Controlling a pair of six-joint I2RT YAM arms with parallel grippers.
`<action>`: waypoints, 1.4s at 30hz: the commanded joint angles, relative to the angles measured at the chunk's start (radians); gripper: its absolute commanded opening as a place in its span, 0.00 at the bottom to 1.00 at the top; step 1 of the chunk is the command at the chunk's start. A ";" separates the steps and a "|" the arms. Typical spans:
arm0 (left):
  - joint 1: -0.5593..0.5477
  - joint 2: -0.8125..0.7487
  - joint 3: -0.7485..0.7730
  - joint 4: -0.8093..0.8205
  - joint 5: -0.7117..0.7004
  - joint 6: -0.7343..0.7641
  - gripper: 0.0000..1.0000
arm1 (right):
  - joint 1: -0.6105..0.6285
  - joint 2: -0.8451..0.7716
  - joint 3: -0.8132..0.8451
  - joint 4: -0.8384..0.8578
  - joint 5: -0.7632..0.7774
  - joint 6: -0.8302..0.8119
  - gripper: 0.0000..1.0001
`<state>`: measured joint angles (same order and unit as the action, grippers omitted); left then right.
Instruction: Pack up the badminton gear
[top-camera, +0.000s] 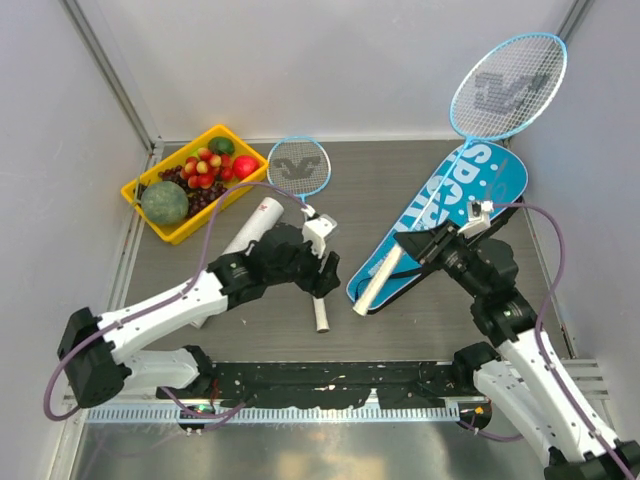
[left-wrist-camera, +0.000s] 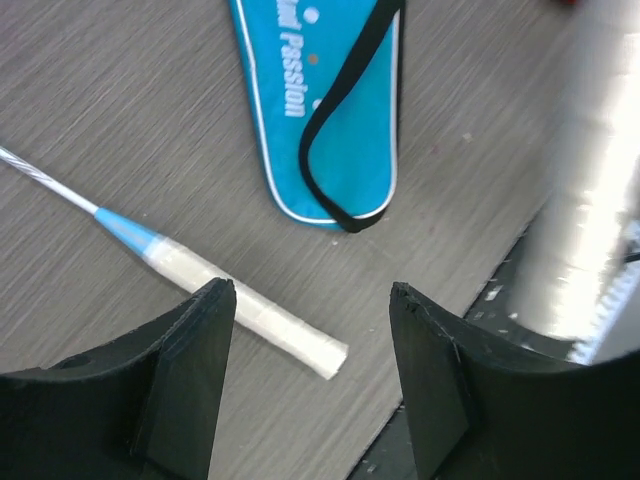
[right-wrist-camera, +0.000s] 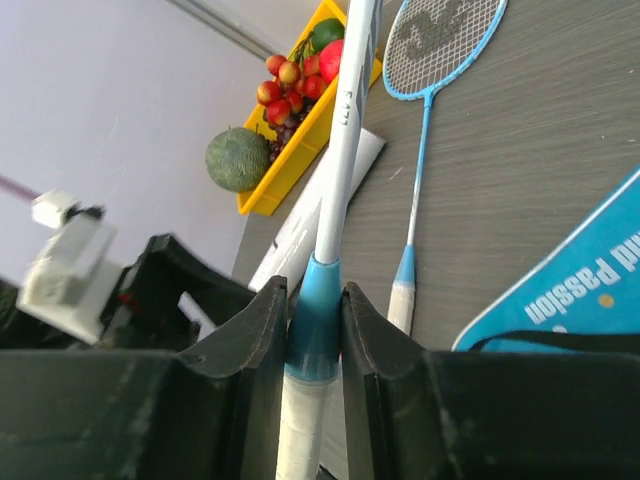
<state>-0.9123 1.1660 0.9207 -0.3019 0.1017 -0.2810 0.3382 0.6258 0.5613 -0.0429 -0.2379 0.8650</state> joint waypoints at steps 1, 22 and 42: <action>-0.063 0.116 0.058 0.063 -0.155 0.109 0.65 | -0.001 -0.153 0.106 -0.248 0.000 -0.116 0.05; -0.267 0.672 0.360 0.086 -0.189 0.161 0.56 | -0.002 -0.359 0.411 -0.568 0.052 -0.170 0.05; -0.316 0.781 0.468 -0.102 -0.353 0.120 0.00 | 0.001 -0.354 0.396 -0.575 0.025 -0.167 0.05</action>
<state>-1.2247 2.0037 1.3918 -0.3649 -0.2058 -0.1333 0.3382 0.2722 0.9390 -0.6800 -0.1864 0.7101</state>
